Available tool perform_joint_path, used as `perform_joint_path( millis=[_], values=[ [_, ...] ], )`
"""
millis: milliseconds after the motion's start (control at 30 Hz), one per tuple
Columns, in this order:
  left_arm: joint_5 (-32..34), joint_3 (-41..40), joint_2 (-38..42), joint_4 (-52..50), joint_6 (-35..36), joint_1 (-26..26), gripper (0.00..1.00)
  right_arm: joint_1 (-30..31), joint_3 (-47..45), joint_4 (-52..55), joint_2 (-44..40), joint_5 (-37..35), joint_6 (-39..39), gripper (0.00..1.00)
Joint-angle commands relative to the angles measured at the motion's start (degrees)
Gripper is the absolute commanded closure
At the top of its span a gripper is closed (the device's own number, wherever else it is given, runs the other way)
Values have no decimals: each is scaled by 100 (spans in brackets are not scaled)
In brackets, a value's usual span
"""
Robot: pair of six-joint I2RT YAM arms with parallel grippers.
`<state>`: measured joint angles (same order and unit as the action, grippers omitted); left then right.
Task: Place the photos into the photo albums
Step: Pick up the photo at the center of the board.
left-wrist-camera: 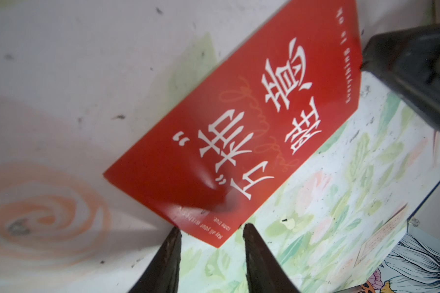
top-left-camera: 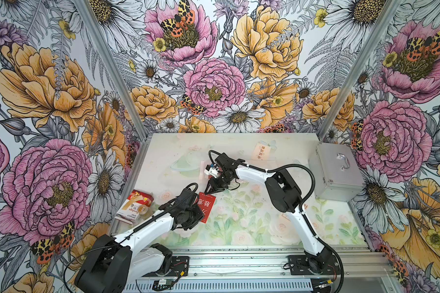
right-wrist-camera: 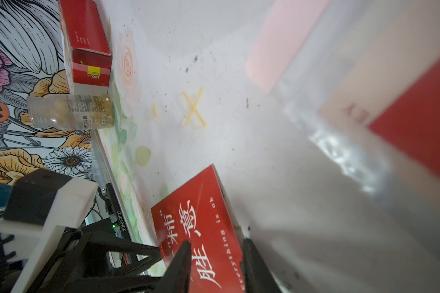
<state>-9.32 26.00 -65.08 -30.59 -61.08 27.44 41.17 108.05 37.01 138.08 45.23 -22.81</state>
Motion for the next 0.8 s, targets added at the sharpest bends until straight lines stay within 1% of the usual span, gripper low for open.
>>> perform_joint_path(
  millis=[0, 300, 367, 533, 767],
  values=[
    [194, -262, -334, 61, 192, -65, 58, 54, -73, 79, -105, 522, 99, 66],
    [211, -201, -464, 171, 272, -84, 58, -34, -242, 69, -423, 652, 142, 67],
    [218, -163, -559, 342, 312, -85, 58, -72, -341, 69, -524, 715, 182, 67],
    [195, 237, -1082, 414, 598, -59, 58, -185, -658, 61, -779, 838, 272, 68],
    [176, 620, -1644, 439, 941, -39, 58, -340, -1163, 51, -1113, 745, 372, 69]
  ],
)
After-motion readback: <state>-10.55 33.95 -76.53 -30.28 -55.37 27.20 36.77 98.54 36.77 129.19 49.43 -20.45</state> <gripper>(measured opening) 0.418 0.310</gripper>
